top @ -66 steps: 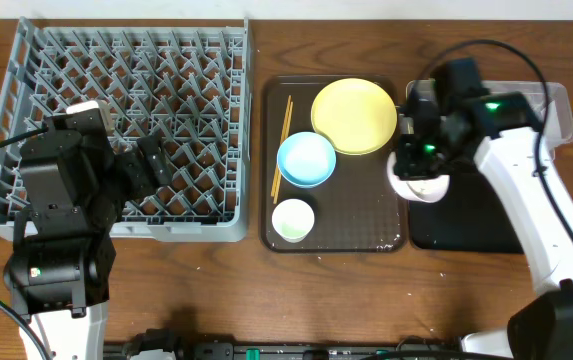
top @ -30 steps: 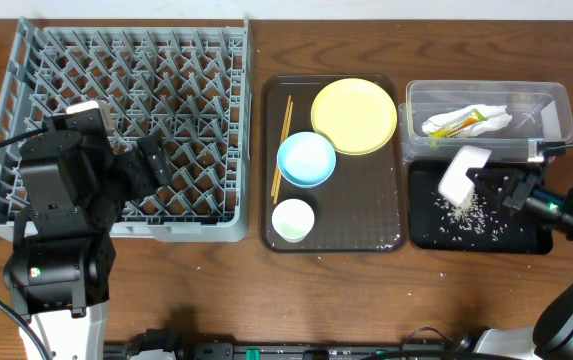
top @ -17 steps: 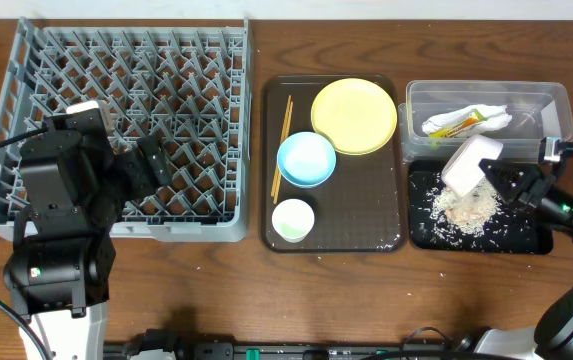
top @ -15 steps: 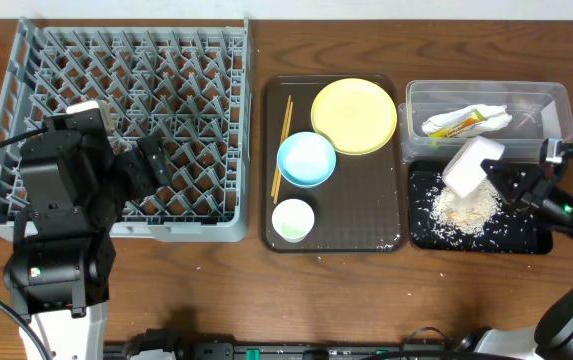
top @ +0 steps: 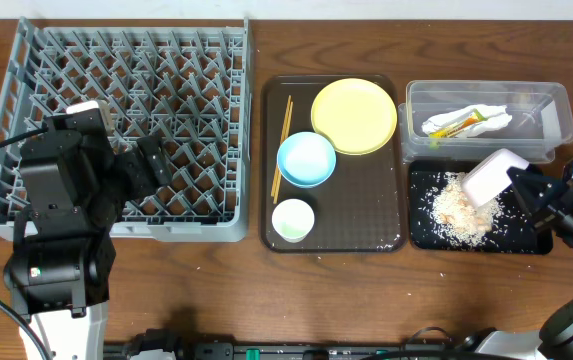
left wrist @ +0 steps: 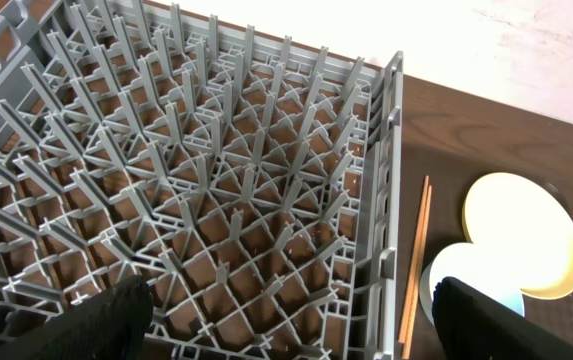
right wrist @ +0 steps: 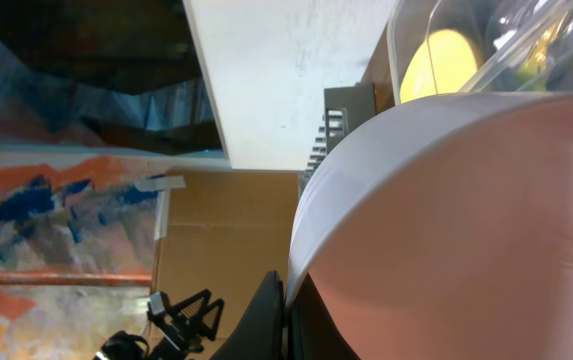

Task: Sort waste into correct bins and load items into the dishwasher
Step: 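Tip the pink bowl to dump the rice onto the black tray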

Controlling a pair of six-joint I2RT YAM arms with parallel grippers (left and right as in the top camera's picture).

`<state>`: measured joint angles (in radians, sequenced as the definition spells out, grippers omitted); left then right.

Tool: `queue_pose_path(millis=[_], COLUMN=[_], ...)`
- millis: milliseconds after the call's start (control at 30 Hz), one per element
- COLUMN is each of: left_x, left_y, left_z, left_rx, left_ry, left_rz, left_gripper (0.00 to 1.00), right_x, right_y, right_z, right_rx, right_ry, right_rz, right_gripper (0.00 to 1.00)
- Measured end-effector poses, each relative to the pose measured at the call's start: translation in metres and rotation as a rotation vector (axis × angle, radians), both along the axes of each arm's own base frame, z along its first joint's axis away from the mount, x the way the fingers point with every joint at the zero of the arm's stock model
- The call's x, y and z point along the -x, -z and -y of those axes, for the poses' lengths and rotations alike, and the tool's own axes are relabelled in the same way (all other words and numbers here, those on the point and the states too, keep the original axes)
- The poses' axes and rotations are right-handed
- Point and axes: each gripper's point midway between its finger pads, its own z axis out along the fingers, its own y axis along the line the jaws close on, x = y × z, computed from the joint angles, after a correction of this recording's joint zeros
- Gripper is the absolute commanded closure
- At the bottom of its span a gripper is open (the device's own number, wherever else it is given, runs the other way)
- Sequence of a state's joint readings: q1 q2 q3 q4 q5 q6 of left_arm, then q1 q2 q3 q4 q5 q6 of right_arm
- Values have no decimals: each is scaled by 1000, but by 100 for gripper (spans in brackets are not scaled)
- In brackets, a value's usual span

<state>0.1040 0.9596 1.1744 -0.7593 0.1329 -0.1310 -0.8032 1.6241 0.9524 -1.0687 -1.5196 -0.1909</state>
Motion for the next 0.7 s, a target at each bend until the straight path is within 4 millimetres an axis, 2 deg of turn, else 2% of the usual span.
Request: queue_pose_path(millis=[467,600,700], left_x=[0,0,0], left_y=[0,0,0], left_z=[0,0,0], left_rx=[0,0,0], left_ry=[0,0,0], left_rz=[0,0,0], left_gripper=[10,10,10], right_x=[-3,-1,-1], right_y=[0,-3,-10], right_z=[7,-2,-19], right_rx=[43,30,48], right_ry=[12,-8,-58], right_rz=[41,29,47], right_gripper=[99,99,99])
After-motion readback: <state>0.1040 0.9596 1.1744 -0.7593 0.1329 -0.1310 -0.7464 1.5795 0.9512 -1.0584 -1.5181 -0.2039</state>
